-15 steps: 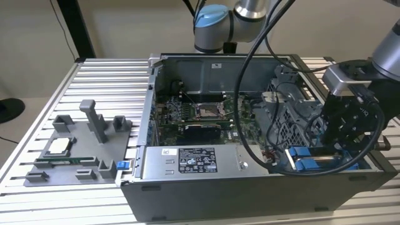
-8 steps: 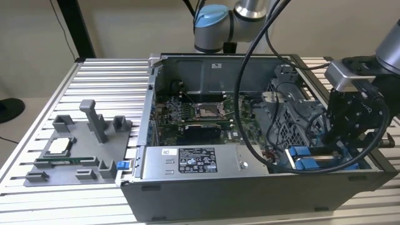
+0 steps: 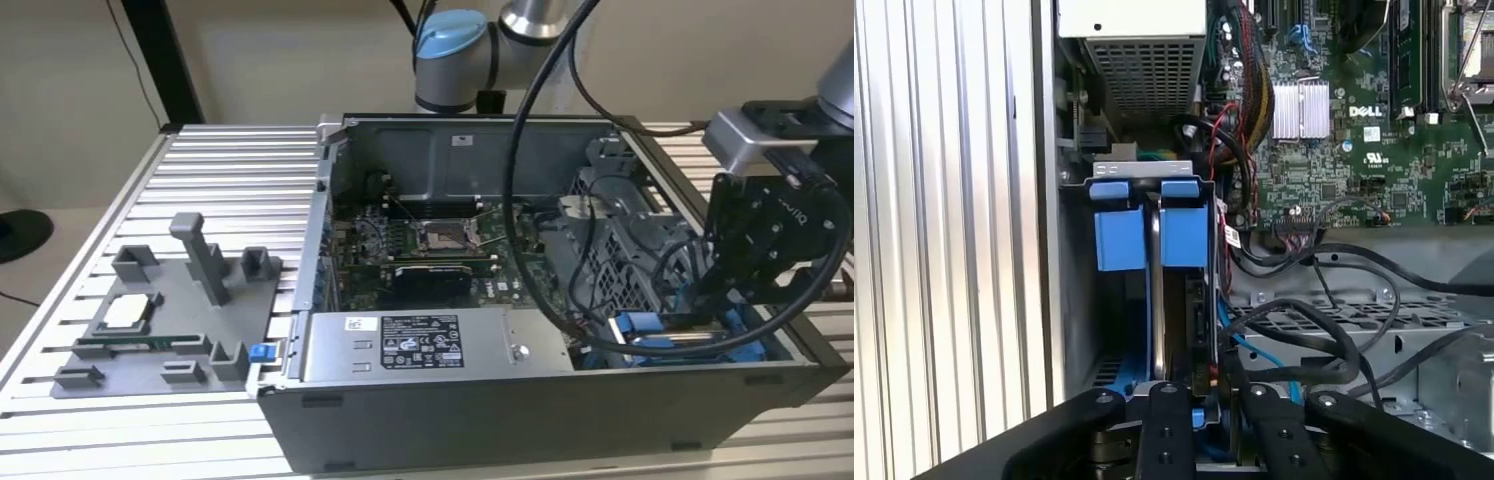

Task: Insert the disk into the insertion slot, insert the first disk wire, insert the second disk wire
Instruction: 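Insert the first disk wire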

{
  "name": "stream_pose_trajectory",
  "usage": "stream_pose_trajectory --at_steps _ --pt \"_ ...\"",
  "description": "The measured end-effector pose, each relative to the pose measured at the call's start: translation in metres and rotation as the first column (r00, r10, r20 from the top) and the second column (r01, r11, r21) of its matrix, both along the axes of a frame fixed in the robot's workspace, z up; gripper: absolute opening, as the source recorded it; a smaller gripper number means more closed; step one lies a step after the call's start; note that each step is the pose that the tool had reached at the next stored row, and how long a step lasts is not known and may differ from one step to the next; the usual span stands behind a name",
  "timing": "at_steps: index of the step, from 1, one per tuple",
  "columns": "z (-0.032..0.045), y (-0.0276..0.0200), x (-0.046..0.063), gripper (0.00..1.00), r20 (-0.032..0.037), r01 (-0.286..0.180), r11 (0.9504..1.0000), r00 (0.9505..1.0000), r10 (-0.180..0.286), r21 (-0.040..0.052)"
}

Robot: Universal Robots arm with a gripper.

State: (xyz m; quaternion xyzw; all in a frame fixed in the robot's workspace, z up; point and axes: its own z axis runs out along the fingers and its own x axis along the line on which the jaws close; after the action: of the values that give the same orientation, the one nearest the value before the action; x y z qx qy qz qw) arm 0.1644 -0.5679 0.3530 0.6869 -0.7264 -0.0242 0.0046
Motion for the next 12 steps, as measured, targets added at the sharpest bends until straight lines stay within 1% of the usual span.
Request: stream_pose_trajectory --at_steps 8,9,12 --pt "0.0220 0.0000 0.000 1.00 0.0000 0.000 1.0000 1.0000 0.000 0.0000" --pt "0.0235 0.0000 0.000 1.00 0.0000 0.000 1.0000 1.0000 0.000 -0.0001" --pt "0.0236 0.0000 0.000 1.00 0.0000 0.000 1.0000 1.0000 0.000 0.0003"
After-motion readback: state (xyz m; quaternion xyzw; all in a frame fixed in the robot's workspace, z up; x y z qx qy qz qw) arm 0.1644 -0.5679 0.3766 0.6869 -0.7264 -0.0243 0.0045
